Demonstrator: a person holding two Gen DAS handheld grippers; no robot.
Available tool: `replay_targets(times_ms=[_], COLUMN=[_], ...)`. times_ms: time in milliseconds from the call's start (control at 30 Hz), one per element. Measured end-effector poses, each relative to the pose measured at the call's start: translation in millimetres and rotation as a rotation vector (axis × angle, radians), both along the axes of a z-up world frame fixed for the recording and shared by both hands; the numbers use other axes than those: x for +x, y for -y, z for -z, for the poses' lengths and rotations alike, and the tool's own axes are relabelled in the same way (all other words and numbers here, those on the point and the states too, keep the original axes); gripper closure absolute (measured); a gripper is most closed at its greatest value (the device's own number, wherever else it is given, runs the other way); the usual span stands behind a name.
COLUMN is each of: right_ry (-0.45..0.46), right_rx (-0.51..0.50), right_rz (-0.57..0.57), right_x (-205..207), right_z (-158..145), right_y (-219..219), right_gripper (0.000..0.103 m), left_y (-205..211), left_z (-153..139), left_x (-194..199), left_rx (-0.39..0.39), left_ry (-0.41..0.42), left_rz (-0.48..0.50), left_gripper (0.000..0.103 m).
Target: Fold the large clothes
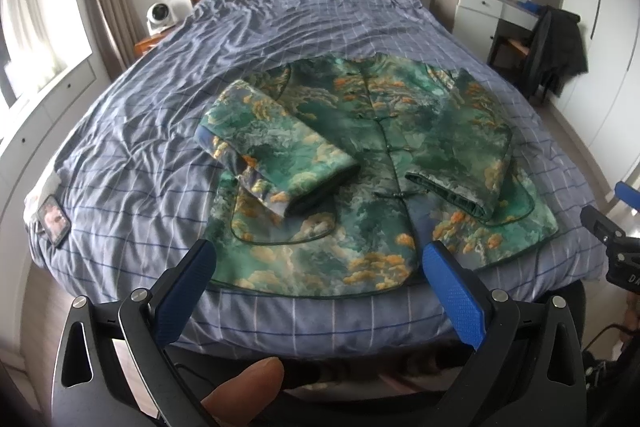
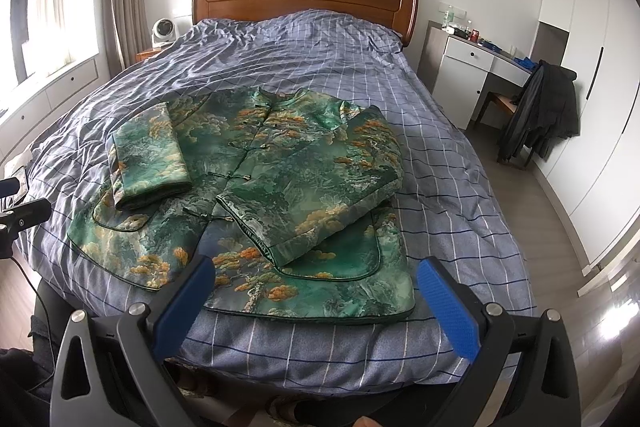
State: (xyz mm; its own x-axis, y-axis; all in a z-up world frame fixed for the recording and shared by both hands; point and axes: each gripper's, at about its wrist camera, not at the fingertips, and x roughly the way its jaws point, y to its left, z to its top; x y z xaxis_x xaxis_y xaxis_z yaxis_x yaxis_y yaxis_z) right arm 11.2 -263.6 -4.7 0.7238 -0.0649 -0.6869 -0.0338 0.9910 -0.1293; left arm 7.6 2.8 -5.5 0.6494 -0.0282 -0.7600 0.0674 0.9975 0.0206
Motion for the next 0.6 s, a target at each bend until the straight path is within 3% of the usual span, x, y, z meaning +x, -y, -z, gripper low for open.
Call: replay_targets(times_ms=[600], right_ry=[-0.002], right_rx=[0.0], right_rz=[-0.001], right_x=[-0.1], right_z=[0.9], right_y=[-1.1], right_gripper=[0.0], left_y=[-1.7], left_z=[2.3], left_x=[2.3], left_rx=[-0.002], left_ry=[-0.017], left_rz=[-0.002], left_gripper=[0.0])
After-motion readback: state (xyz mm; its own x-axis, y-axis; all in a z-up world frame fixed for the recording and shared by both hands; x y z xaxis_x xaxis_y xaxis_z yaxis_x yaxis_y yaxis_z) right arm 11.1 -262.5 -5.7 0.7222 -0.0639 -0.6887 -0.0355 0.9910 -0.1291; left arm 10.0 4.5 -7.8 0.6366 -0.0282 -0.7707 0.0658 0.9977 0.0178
